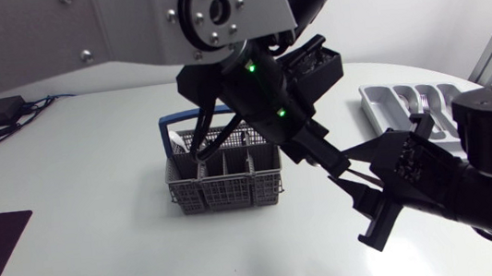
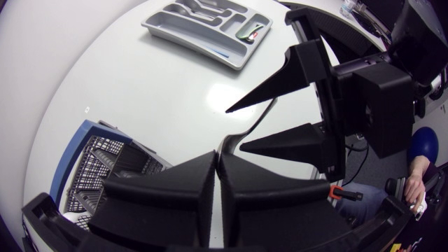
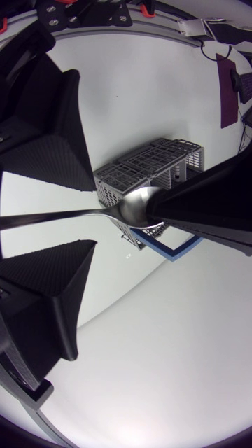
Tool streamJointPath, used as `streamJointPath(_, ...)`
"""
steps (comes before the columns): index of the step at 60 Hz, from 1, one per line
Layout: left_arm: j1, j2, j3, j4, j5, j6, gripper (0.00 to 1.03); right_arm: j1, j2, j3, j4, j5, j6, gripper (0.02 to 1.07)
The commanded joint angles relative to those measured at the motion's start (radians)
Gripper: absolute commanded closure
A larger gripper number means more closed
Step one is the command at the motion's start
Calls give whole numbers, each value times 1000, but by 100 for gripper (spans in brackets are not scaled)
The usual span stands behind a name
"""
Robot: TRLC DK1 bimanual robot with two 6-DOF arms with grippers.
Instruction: Unload the cutlery basket into the drawer organizer.
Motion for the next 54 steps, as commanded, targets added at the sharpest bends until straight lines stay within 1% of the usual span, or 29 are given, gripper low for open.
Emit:
streamJointPath(1,4,26,31,-19,12,-22,100,11,24,-4,16,18,-29,69)
streamJointPath(6,4,26,28,-23,14,-19,100,20,28,5,19,30,-41,80)
streamJointPath(19,10,26,17,-23,14,-16,100,62,47,15,27,70,-50,102)
streamJointPath(26,16,27,9,-23,14,-14,100,63,51,19,18,73,-50,102)
streamJointPath(31,22,26,8,-23,14,-14,95,63,48,19,7,73,-50,102)
streamJointPath(36,28,24,3,-23,14,-14,83,63,45,19,-2,72,-50,102)
streamJointPath(37,28,24,3,-23,14,-14,82,63,45,19,-7,72,-50,102)
streamJointPath(40,30,23,3,-23,14,-16,72,63,44,17,-13,70,-49,102)
streamJointPath(45,36,17,11,-21,14,-17,62,63,36,15,-27,65,-47,102)
streamJointPath(47,38,15,14,-19,14,-19,60,63,35,14,-28,64,-47,102)
streamJointPath(52,48,0,23,-10,14,-20,47,63,28,8,-39,55,-47,102)
streamJointPath(54,54,-11,23,-3,14,-19,46,59,22,5,-45,42,-47,102)
